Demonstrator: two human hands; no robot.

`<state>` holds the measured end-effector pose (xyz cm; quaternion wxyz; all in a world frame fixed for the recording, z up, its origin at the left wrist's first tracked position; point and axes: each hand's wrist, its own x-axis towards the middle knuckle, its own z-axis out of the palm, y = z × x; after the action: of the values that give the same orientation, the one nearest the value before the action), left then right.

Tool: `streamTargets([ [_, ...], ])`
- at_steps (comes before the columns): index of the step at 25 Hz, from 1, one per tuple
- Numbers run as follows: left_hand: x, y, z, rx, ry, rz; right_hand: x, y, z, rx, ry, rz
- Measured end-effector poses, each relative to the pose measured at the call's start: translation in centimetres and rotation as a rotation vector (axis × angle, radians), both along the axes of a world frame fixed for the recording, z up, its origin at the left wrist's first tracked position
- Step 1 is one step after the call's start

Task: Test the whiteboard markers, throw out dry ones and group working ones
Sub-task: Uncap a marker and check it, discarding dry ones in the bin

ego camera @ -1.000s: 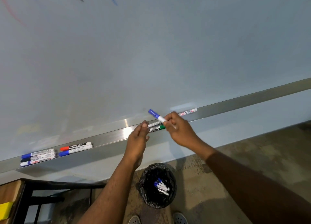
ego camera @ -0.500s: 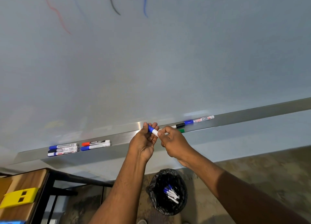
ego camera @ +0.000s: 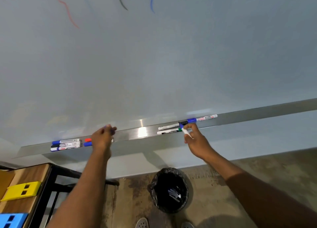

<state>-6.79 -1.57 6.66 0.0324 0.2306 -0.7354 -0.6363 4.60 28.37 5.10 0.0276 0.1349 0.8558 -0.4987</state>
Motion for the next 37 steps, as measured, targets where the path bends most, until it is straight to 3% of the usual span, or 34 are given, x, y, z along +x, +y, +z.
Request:
streamTargets([
  [3,2.0,6.1,0.2,-0.426,0.186,-0.241,-1.3,-1.7,1.4,-0.120,0.189,-0.037],
  [5,2.6,8.6,2.9,-0.581,0.384,-0.323,-2.4,-1.9,4.2,-0.180,0.347,-0.007],
  [8,2.1,10.9,9.6,-0.721,0.708,-0.396,-4.2,-0.9,9.0,0.058,0.614,0.061],
  [11,0.0,11.7,17.9,-0.851,1.014,-0.321,-6.1,0.6,14.7,0.292,0.848,0.071],
  [15,-2.4,12.7,28.8,-0.991,1.254,-0.259,-8.2,2.5,24.3,0.436,1.228,0.003],
  [20,-3.5,14.8,40.5,-1.184,1.338,-0.161,-10.2,3.7,36.0,0.626,1.555,-0.072],
  [26,-2.4,16.4,51.1,-1.344,1.282,-0.046,-10.9,5.0,48.4,0.321,1.548,-0.189],
  [30,-2.5,17.2,53.3,-1.470,1.238,-0.037,-10.9,5.6,55.6,0.330,1.647,-0.247],
  [37,-3.0,17.9,52.8,-1.561,1.145,0.009,-12.9,5.9,63.4,0.381,1.581,-0.278],
])
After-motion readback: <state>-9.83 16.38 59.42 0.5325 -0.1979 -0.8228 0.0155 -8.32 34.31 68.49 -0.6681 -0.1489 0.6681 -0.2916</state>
